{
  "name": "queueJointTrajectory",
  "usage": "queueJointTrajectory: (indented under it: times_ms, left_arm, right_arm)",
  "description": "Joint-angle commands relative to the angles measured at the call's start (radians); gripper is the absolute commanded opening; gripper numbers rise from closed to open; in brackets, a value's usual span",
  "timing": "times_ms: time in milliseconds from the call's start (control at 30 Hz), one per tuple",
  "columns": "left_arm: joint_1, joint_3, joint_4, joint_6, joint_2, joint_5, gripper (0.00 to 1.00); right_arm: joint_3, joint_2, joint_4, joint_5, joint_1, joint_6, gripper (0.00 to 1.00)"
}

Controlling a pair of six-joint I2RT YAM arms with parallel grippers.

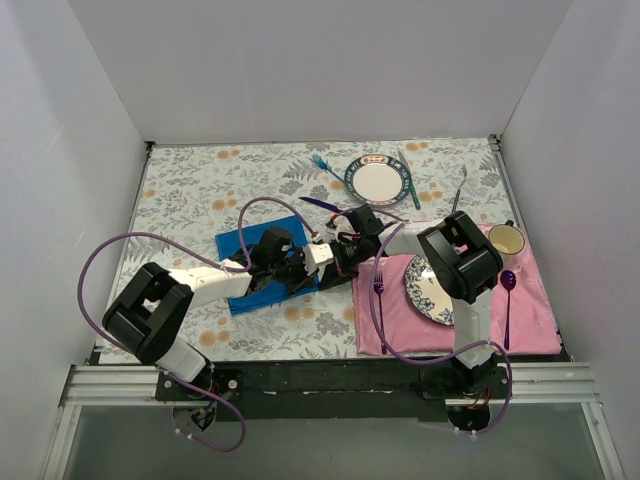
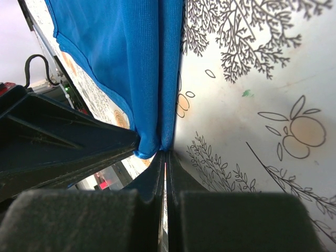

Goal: Fold the napkin into a case and place the utensils inside

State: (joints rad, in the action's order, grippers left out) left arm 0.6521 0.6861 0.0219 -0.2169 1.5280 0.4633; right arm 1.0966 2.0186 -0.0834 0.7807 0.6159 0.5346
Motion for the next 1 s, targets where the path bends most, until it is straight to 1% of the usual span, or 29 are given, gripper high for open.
queueJointTrajectory:
  times_ms: [0, 33, 167, 367, 467, 800, 967]
  left_arm:
    - [0.006, 0.018, -0.016, 0.016, -0.075, 0.014, 0.0]
    - [0.006, 0.018, -0.045, 0.016, -0.083, 0.02, 0.0]
    - [0.004, 0.024, -0.059, 0.016, -0.112, 0.021, 0.0]
    - [0.004, 0.036, -0.094, 0.025, -0.118, 0.063, 0.0]
    - [0.006, 0.039, -0.103, 0.024, -0.109, 0.078, 0.0]
    - [0.004, 0.066, -0.065, -0.006, -0.026, 0.034, 0.0]
    - [0.004, 0.079, -0.048, -0.015, -0.005, 0.04, 0.01]
  right_arm:
    - [-0.004, 0.015, 0.022, -0.003, 0.004, -0.002, 0.01]
    - [-0.004, 0.017, 0.02, -0.003, 0.004, -0.005, 0.01]
    - [-0.004, 0.017, 0.017, -0.006, 0.002, -0.008, 0.01]
    - [-0.004, 0.02, 0.02, -0.011, 0.002, -0.004, 0.01]
    - [-0.001, 0.02, 0.024, -0.011, 0.004, -0.002, 0.01]
    - [-0.001, 0.023, 0.027, -0.004, 0.004, 0.007, 0.01]
    - [0.0, 0.022, 0.019, -0.001, 0.005, 0.002, 0.01]
